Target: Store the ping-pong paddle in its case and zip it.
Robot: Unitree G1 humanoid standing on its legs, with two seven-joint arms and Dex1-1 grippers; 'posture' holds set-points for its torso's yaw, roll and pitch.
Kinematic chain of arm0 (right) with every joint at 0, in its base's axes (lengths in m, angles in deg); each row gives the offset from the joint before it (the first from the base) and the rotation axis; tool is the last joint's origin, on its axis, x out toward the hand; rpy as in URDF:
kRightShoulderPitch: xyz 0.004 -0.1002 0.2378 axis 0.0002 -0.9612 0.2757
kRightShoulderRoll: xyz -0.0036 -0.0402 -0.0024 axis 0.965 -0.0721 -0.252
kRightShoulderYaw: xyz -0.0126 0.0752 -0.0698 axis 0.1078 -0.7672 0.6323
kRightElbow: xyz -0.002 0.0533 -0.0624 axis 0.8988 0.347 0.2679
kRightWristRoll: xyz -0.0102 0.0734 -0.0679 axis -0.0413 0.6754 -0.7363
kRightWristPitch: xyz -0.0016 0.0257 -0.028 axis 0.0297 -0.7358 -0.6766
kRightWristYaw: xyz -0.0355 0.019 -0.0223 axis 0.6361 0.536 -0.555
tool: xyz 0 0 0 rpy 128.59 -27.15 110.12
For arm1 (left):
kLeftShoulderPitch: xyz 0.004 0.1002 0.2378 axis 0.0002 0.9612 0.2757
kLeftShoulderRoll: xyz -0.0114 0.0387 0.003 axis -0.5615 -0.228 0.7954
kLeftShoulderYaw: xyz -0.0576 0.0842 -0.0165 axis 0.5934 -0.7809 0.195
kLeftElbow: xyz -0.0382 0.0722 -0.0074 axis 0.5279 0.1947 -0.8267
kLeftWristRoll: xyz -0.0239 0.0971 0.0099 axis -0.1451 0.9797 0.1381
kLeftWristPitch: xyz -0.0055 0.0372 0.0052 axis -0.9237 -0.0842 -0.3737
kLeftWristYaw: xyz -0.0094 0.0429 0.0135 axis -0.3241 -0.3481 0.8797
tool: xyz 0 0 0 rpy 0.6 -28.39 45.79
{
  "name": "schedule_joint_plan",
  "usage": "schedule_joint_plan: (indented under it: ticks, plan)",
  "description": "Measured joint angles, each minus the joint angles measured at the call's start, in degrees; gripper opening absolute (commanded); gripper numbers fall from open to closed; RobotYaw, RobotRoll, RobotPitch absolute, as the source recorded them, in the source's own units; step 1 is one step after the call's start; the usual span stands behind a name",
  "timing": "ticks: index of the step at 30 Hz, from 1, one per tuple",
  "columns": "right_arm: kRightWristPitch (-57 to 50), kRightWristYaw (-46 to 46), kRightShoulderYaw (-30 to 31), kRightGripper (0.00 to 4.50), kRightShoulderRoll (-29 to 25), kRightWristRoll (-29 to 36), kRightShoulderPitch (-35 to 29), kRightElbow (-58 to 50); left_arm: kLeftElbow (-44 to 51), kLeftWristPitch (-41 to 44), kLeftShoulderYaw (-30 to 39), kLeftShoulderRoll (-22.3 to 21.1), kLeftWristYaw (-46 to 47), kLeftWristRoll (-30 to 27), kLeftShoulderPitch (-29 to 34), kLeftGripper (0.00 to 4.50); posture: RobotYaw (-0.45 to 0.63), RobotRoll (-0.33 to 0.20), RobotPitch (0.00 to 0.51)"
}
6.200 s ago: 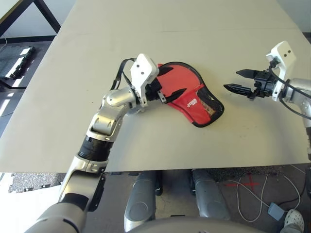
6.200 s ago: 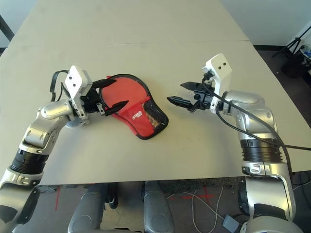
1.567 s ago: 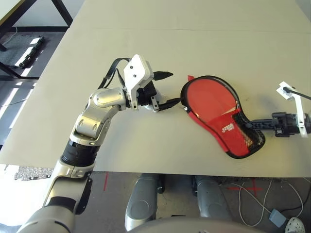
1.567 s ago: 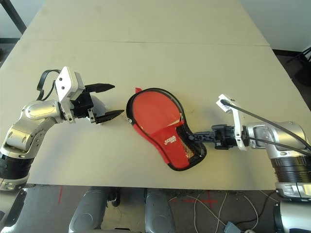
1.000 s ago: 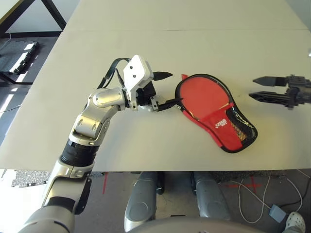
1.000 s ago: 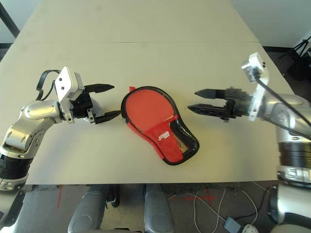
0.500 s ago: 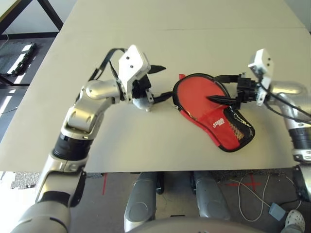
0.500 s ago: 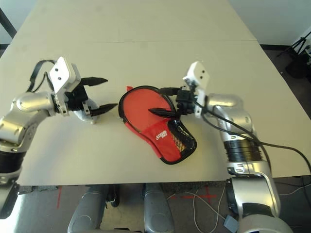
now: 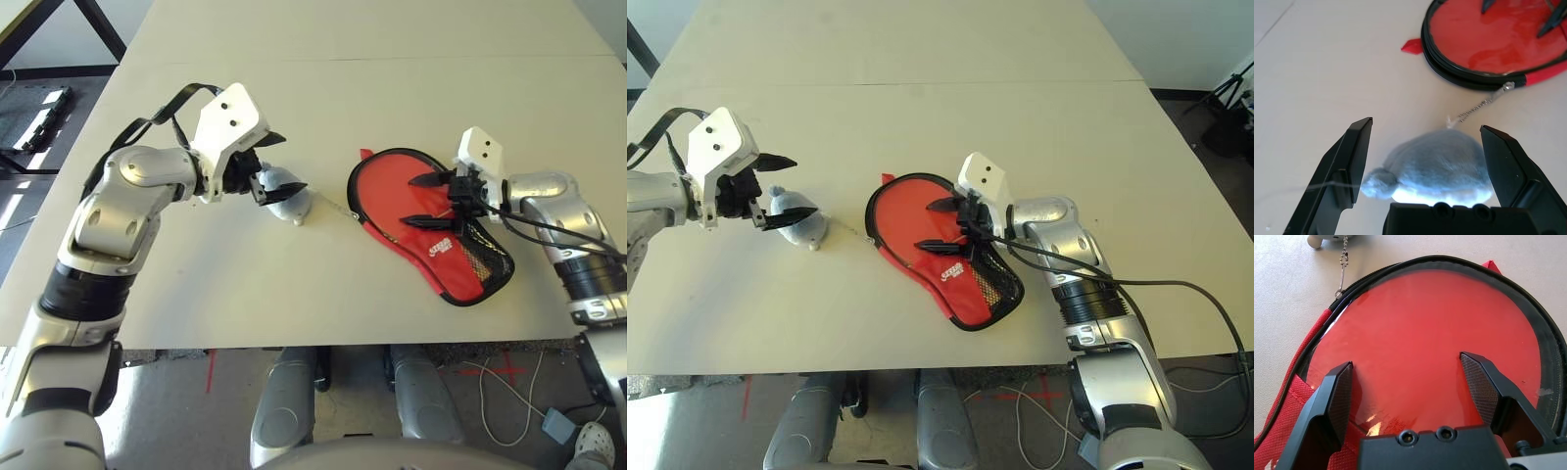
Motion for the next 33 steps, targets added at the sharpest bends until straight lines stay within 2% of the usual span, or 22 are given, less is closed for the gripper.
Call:
schedule_joint_plan:
  ticks: [2,4,9,15,19,23,27,30,33]
  plan:
    - [0.1,-0.1,0.0,4.48,0.2,-0.3,0.1,0.2,0.5,1.1,0.0,-2.0,-0.9,0.1,0.1,4.50,0.07,0.000,0.270]
    - [0.1,-0.2,0.0,4.48,0.5,-0.4,0.2,0.4,1.5,5.9,0.0,-3.6,-1.0,0.0,0.0,4.50,0.07,0.000,0.273]
    - [0.0,-0.5,0.0,4.48,1.0,-0.5,0.2,0.4,3.3,14.2,-0.1,-3.8,0.0,-0.2,-0.4,4.50,0.07,0.000,0.277]
    - [0.0,-0.7,0.0,4.48,1.4,-0.6,0.1,0.4,3.5,12.5,-1.3,-4.7,-0.7,0.3,-0.4,4.50,0.07,0.000,0.281]
    - [0.0,-0.9,0.0,4.48,1.5,-0.6,0.1,0.3,3.1,7.9,-1.2,-3.6,-0.5,0.3,-0.4,4.50,0.07,0.000,0.284]
    - [-0.1,-1.0,0.0,4.48,1.9,-0.5,0.1,0.2,1.4,-0.7,-2.4,-6.7,-2.2,4.9,-0.5,4.50,0.07,0.000,0.286]
    - [-0.2,-1.2,0.0,4.48,1.9,-0.5,0.1,0.2,1.1,-3.1,-2.6,-7.1,-4.1,6.2,-0.8,4.50,0.07,0.000,0.288]
    - [-0.2,-1.4,0.0,4.48,2.0,-0.5,0.1,0.1,1.2,-0.7,-2.7,-5.4,-3.5,6.3,-0.8,4.50,0.07,0.000,0.289]
    - [-0.3,-1.5,0.0,4.48,2.1,-0.5,0.0,0.0,1.4,9.1,-2.4,-2.7,-1.2,5.0,-1.8,4.50,0.07,0.000,0.292]
